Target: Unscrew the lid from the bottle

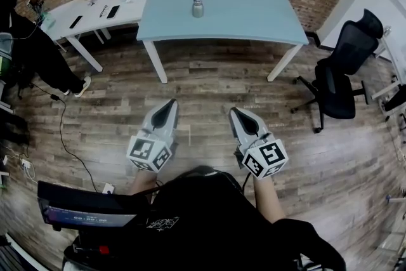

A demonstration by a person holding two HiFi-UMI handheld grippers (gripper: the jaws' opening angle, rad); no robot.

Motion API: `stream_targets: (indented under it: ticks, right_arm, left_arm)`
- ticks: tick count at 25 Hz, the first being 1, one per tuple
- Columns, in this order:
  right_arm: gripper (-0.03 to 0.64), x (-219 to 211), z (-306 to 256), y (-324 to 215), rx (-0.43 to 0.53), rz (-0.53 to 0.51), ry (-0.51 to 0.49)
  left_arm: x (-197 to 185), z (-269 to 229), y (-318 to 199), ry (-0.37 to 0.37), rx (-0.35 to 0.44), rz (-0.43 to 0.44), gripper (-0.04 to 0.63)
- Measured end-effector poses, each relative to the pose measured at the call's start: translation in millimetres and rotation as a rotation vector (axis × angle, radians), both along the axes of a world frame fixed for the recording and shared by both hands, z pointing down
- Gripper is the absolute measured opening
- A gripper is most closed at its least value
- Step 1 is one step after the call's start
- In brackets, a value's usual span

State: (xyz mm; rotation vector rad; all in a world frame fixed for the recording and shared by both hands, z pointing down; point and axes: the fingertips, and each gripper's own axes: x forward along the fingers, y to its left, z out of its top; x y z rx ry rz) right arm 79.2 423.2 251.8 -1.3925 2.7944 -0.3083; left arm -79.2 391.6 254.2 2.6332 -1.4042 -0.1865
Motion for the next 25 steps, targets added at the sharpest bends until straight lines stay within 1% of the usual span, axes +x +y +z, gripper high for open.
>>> stream_targets:
  ticks: [9,16,25]
  right_arm:
    - [0.002,18.4,-2.4,-4.3,-0.007,-0.021,0.004]
    - [0.002,43.6,5.1,-10.8,-0.001,-0.046,-0.001]
    - [0.002,41.6,8.3,-14.2,-0.021,-0.075,-0.016]
  left_arm:
    - [22.2,-6.1,-4.2,0.007,0.002,-0.011,0.000]
    - [42.4,1.1,-0.6,-0.004,0.002,-0.035,0.000]
    - [45.9,-2.0,-4.0,-0.020,-0.006,-0.048,0.000]
